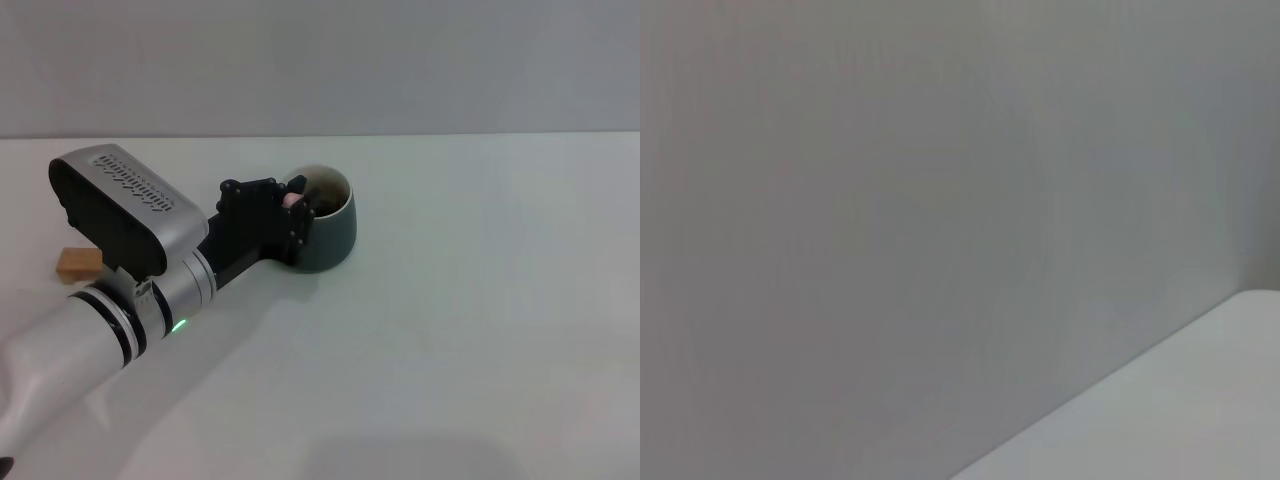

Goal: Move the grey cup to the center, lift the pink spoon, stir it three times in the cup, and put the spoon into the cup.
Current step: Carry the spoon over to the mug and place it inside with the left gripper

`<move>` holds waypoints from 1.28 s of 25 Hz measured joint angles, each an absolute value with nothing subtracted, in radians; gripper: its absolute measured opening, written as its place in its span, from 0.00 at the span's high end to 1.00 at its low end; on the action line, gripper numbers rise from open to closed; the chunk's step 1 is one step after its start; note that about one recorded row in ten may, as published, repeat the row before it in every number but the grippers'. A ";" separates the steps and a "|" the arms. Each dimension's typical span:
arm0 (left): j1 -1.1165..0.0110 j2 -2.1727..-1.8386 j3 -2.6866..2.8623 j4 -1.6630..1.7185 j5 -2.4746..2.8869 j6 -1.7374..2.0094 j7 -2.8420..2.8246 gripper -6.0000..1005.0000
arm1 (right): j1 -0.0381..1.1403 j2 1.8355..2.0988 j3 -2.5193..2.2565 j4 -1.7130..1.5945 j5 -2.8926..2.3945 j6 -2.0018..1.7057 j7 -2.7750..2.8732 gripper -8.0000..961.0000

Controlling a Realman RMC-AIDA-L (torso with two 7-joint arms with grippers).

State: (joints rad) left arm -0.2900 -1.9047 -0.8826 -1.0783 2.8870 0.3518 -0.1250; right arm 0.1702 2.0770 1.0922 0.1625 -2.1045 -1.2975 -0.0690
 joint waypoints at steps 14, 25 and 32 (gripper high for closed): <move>-0.169 -1.899 -0.920 -1.225 2.887 0.243 -0.012 0.85 | 0.177 2.076 1.092 0.163 -2.110 -1.291 -0.069 0.99; -0.209 -1.927 -0.956 -1.193 2.887 0.225 0.008 0.85 | 0.171 2.076 1.092 0.165 -2.111 -1.291 -0.069 0.99; -0.237 -1.940 -0.935 -1.186 2.887 0.225 0.010 0.84 | 0.170 2.077 1.092 0.165 -2.111 -1.291 -0.069 0.99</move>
